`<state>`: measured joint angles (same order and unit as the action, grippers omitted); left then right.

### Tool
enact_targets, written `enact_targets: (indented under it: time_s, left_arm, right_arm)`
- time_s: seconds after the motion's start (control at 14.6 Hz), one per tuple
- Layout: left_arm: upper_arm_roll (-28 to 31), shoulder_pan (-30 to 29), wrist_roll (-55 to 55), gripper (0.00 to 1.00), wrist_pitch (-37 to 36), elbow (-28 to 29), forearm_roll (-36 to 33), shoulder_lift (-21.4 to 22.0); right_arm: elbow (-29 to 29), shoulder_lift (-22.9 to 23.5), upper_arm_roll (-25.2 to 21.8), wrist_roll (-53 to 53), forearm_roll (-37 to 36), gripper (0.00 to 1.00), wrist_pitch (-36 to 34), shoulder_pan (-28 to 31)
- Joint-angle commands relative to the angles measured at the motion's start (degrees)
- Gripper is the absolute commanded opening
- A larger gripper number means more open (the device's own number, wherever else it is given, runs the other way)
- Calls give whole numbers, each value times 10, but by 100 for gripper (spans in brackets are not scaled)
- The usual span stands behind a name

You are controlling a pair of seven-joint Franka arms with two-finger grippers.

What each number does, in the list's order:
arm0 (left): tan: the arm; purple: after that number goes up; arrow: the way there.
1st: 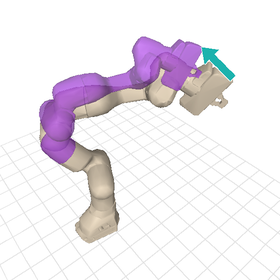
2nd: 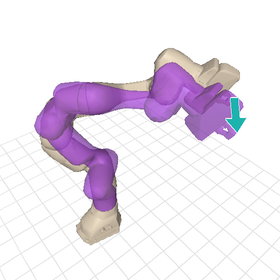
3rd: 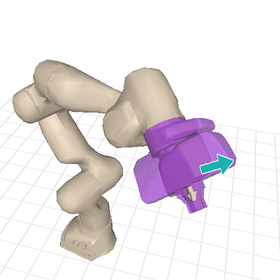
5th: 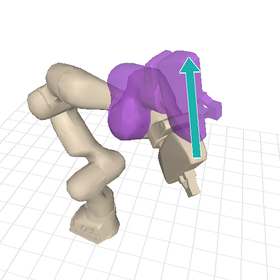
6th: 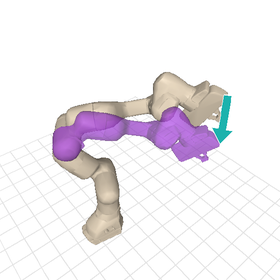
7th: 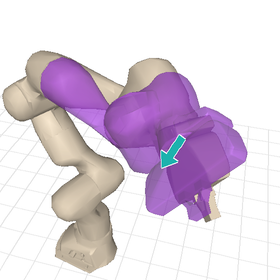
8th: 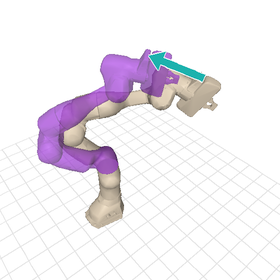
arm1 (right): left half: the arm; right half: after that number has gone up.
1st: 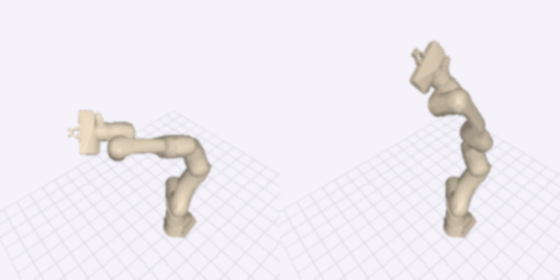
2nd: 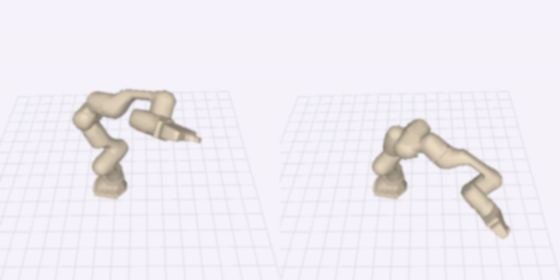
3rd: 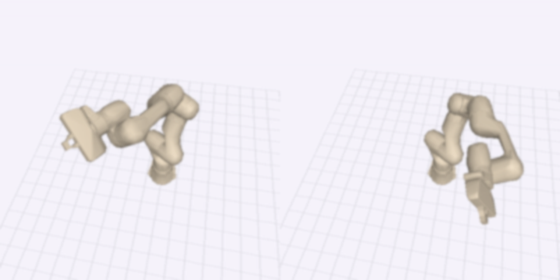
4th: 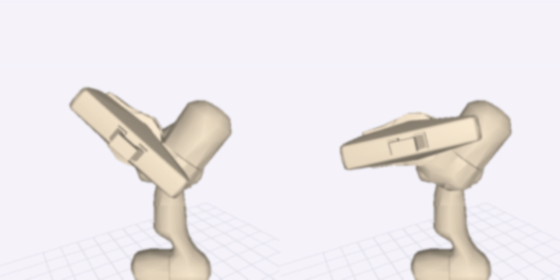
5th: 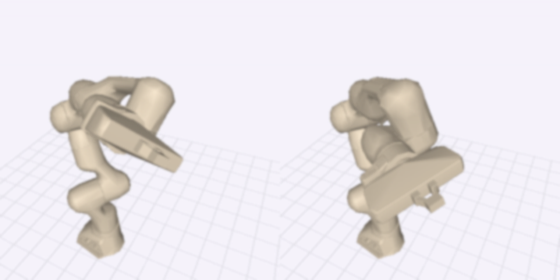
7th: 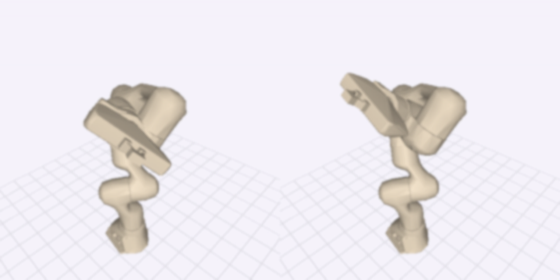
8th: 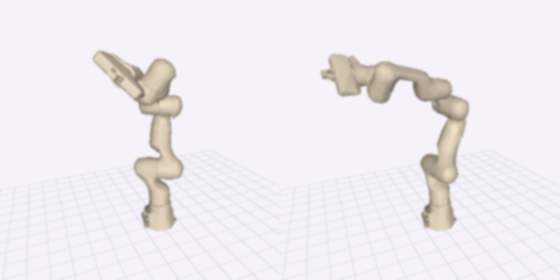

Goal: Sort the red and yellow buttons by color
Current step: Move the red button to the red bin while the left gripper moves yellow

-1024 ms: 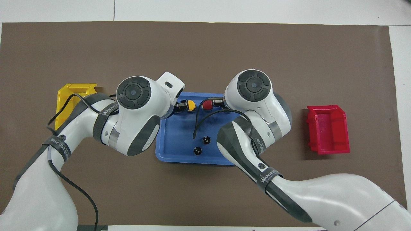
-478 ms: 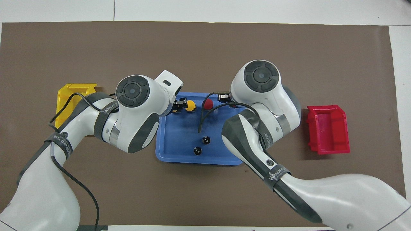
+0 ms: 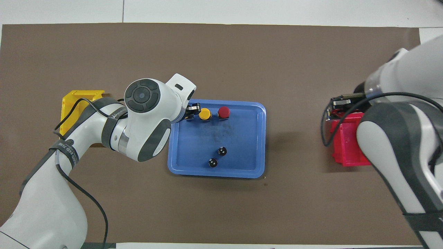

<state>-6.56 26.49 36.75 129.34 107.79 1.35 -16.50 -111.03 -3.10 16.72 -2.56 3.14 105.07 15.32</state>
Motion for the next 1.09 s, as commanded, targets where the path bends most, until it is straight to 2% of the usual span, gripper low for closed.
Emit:
enact_targets:
  time_s: [0.0,0.07,0.2,0.41,0.75,0.89,1.02]
  left_arm:
    - [6,-14,0,2,-145,-91,4,14]
    - [8,-23,-8,2,-192,-114,3,26]
    - [8,-65,-64,1,-242,-121,3,51]
    - [8,-152,-179,2,-271,-118,-4,67]
    - [8,-276,-327,1,-260,-110,-16,70]
    - [8,-303,-346,2,-229,-74,-17,81]
    - [9,-311,-353,1,-176,-16,-17,103]
  right_arm:
    - [-112,-57,6,-112,22,21,62,76]
    - [-125,-61,5,-116,22,21,68,80]
    - [-155,-76,4,-121,22,21,83,91]
    - [-189,-79,4,-116,22,21,126,88]
    - [-265,-79,5,-117,32,21,207,84]
    - [-296,-80,5,-120,32,21,245,85]
    - [-306,-79,5,-122,32,21,259,86]
